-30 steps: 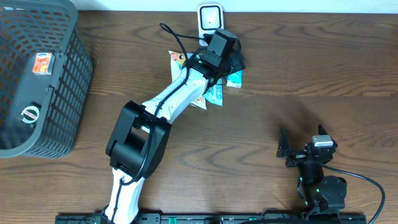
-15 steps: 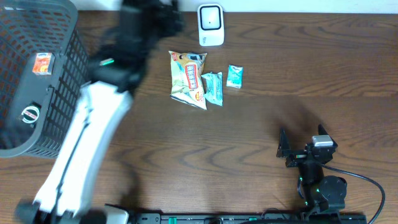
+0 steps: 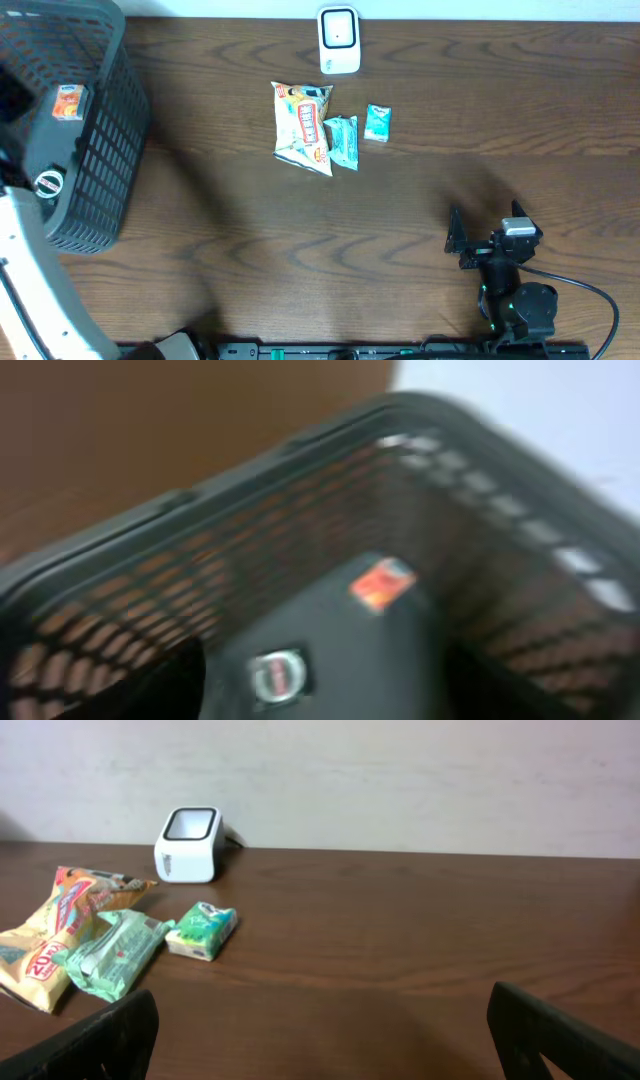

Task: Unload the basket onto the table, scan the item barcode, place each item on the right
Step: 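Reach into the basket and grasp the orange Kleenex tissue pack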

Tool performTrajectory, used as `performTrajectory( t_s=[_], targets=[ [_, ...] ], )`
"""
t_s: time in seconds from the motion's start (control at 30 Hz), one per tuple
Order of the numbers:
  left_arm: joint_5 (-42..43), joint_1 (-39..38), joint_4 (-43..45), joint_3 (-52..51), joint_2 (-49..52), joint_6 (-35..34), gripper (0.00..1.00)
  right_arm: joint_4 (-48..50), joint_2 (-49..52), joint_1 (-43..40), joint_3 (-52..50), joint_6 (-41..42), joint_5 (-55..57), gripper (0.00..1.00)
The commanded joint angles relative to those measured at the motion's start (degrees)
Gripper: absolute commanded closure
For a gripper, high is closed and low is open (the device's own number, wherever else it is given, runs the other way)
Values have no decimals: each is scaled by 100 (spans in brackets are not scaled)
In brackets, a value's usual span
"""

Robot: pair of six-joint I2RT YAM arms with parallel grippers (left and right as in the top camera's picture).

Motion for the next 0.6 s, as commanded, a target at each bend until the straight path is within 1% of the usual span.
performTrajectory(
  t_s=[0.0,0.1,0.2,0.3,0.37,0.43,0.5,0.57],
  targets=[
    [-31,459,-175,2,269,195,25,-26,-28,-46,-9,-2,26,1],
    [-26,525,-286,2,487,380,24,-26,-28,-46,-9,-2,26,1],
    [247,518,-35,2,855,992,24,-28,-28,-46,-9,-2,26,1],
    [678,492,549,2,1248,1298,24,-26,-28,-46,-9,-2,26,1],
    [927,424,1051,2,1580,1589,21,-26,-28,-46,-9,-2,26,1],
    [938,319,1556,2,1967,1987,18,-28,-28,-46,-9,-2,26,1],
    [929,201,2105,2,2382,2500,18,-26,-28,-46,-9,-2,26,1],
    [914,66,2754,2,2721,2782,19,-26,-28,-46,-9,-2,26,1]
  ],
)
